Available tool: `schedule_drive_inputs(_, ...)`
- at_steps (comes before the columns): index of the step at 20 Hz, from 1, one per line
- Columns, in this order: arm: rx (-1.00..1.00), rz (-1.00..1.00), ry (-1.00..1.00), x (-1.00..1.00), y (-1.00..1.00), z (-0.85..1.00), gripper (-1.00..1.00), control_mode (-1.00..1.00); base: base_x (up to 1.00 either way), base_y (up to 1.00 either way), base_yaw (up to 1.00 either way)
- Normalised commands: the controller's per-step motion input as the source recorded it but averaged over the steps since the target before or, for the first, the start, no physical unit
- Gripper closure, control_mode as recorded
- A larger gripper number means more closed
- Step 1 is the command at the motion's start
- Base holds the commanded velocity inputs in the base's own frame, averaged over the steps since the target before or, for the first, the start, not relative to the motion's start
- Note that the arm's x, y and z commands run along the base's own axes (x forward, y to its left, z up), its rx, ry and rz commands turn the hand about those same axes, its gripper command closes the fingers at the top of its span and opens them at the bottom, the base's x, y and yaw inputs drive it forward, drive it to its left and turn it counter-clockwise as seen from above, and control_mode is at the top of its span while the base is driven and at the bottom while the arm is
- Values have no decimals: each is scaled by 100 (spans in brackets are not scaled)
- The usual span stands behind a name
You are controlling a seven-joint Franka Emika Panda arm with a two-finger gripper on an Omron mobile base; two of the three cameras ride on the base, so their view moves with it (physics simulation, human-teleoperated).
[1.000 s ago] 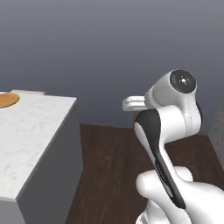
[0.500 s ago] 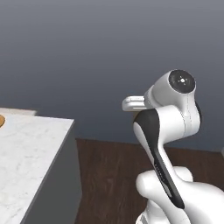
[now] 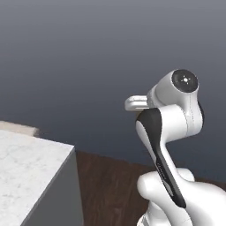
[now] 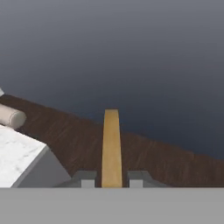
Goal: Start the toaster. Once the lever pops up, take the bread to the plate on the dining counter.
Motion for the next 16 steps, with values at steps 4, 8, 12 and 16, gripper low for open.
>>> schedule_drive_inputs(4,0,0,0,0,0,0,100,100,100,-41,56)
schedule_drive_inputs(8,0,0,0,0,0,0,100,100,100,-69,62)
schedule_drive_inputs(12,0,0,0,0,0,0,100,100,100,-69,66)
schedule_drive_inputs(16,0,0,0,0,0,0,100,100,100,-76,61)
